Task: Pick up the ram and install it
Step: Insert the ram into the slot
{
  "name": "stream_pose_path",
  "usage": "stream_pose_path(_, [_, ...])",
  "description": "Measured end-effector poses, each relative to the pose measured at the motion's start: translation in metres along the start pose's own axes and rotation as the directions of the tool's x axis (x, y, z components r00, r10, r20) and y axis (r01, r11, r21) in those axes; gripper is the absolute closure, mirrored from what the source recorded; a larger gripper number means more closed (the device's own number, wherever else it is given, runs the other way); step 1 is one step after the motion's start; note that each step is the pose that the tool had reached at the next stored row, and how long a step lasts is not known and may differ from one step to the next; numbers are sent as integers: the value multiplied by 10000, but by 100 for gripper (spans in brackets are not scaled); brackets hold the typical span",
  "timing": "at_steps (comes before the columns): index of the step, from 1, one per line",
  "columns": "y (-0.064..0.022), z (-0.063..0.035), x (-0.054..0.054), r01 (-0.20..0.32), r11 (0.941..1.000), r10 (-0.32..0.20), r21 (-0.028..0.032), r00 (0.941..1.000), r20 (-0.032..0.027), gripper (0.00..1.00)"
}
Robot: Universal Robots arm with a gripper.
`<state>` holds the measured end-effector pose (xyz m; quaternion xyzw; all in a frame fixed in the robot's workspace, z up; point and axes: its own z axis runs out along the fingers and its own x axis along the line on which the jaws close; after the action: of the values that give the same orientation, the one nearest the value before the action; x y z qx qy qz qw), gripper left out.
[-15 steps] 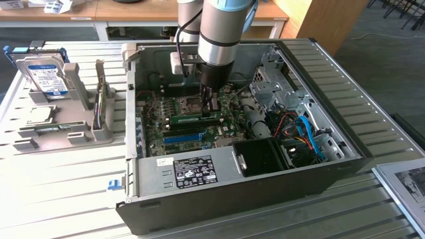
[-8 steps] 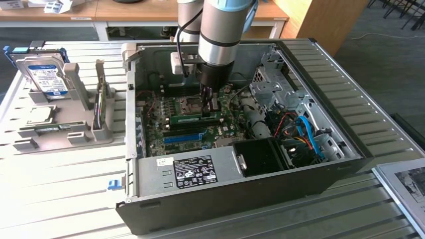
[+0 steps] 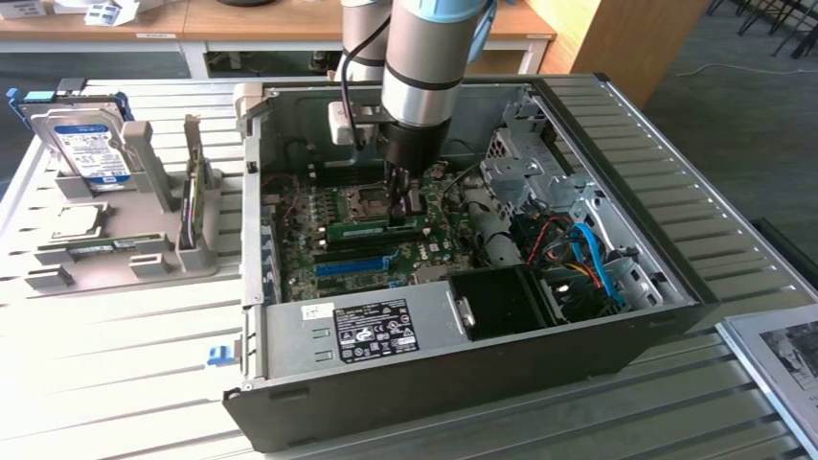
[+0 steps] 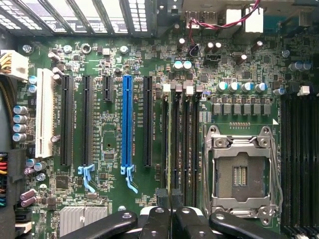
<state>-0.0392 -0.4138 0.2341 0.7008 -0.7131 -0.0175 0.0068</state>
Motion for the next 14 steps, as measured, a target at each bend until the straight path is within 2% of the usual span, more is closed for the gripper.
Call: stream_pose_path(14, [-1,20,2,-89,10000,89,1,10000,3,88])
